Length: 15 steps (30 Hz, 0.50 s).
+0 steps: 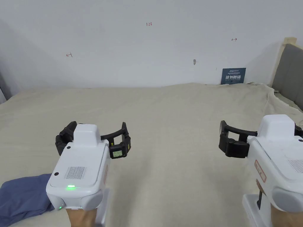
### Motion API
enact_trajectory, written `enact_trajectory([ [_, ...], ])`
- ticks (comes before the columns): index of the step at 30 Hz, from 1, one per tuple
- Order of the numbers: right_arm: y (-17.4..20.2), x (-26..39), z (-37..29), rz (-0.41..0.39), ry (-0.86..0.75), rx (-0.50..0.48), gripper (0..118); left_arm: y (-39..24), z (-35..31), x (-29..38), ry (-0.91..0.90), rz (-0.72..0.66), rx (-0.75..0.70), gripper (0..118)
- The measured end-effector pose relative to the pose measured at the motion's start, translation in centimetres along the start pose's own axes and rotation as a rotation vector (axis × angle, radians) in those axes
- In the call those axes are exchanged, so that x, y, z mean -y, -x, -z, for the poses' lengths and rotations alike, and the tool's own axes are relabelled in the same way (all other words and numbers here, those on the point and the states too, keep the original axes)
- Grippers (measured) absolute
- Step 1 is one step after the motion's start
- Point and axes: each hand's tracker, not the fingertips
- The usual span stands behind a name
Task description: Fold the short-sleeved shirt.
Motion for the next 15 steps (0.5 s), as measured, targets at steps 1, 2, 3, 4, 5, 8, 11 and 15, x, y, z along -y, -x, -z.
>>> enact_trajectory([
  [1,-0.02,0.02,0.0,-0.001,0.001,0.001,118,0.03,0.0,-0.01,-0.001,-0.001,0.0,118],
  [2,0.02,-0.03,-0.03,0.0,0.001,0.0,118,0.06,0.0,-0.04,-0.001,-0.003,0.001,118],
  [3,0.02,-0.04,-0.04,0.002,0.001,-0.001,118,0.08,-0.01,-0.07,-0.002,-0.006,0.0,118],
  [4,-0.01,-0.01,-0.06,0.002,0.001,0.0,118,0.08,-0.01,-0.09,-0.003,-0.006,-0.001,118],
  [5,-0.03,0.01,-0.08,0.002,0.0,0.002,118,0.09,-0.01,-0.11,-0.003,-0.006,0.0,118],
  [8,0.05,-0.03,-0.1,-0.001,0.002,0.001,118,0.09,0.0,-0.08,-0.004,-0.002,-0.003,118],
  [11,0.1,-0.05,-0.13,0.0,0.001,0.0,118,0.1,-0.02,-0.06,-0.005,-0.002,-0.005,118],
  [15,0.16,-0.14,-0.18,-0.002,-0.001,0.001,118,0.06,0.01,-0.11,-0.001,-0.002,0.001,118],
])
